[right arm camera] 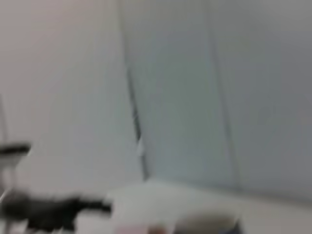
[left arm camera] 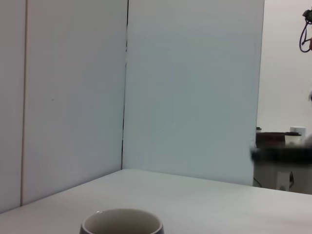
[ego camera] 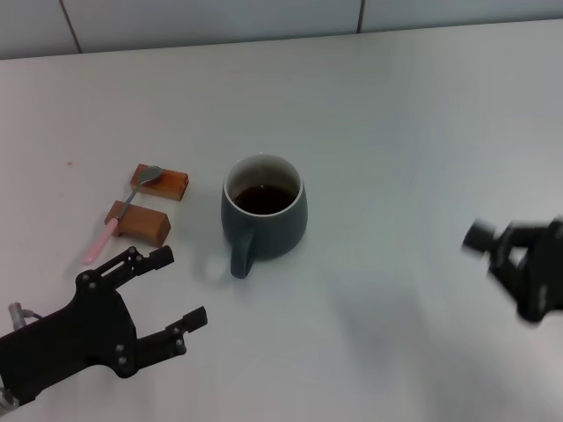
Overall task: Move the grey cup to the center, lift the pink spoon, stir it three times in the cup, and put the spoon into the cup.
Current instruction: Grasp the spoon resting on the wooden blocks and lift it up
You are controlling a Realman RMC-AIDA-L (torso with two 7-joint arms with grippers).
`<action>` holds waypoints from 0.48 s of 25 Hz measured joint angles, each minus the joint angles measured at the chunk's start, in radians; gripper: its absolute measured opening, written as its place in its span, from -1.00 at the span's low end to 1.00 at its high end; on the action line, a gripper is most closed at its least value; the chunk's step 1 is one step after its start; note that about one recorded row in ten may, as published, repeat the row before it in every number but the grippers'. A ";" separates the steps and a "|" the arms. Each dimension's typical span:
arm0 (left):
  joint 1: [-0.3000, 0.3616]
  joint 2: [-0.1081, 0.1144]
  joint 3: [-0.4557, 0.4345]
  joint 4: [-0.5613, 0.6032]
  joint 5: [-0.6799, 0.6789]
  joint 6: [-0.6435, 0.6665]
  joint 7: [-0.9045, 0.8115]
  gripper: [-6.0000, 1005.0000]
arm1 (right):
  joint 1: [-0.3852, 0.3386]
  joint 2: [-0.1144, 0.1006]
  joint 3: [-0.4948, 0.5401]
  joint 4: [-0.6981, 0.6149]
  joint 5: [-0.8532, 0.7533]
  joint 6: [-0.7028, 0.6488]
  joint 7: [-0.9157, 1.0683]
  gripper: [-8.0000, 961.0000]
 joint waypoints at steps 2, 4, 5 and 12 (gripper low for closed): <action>0.001 0.000 0.003 0.000 0.000 0.002 0.000 0.62 | 0.004 0.002 -0.012 -0.012 -0.114 0.045 0.013 -0.96; 0.002 0.000 0.006 0.000 0.002 0.003 0.000 0.62 | 0.006 0.003 -0.012 -0.011 -0.145 0.063 0.013 -0.95; 0.002 0.000 0.006 0.000 0.003 0.003 0.000 0.62 | 0.007 0.004 -0.013 -0.008 -0.162 0.075 0.008 -0.95; 0.005 -0.001 0.006 0.000 0.007 0.005 0.000 0.62 | 0.004 0.007 -0.012 0.027 -0.187 0.126 -0.072 -0.93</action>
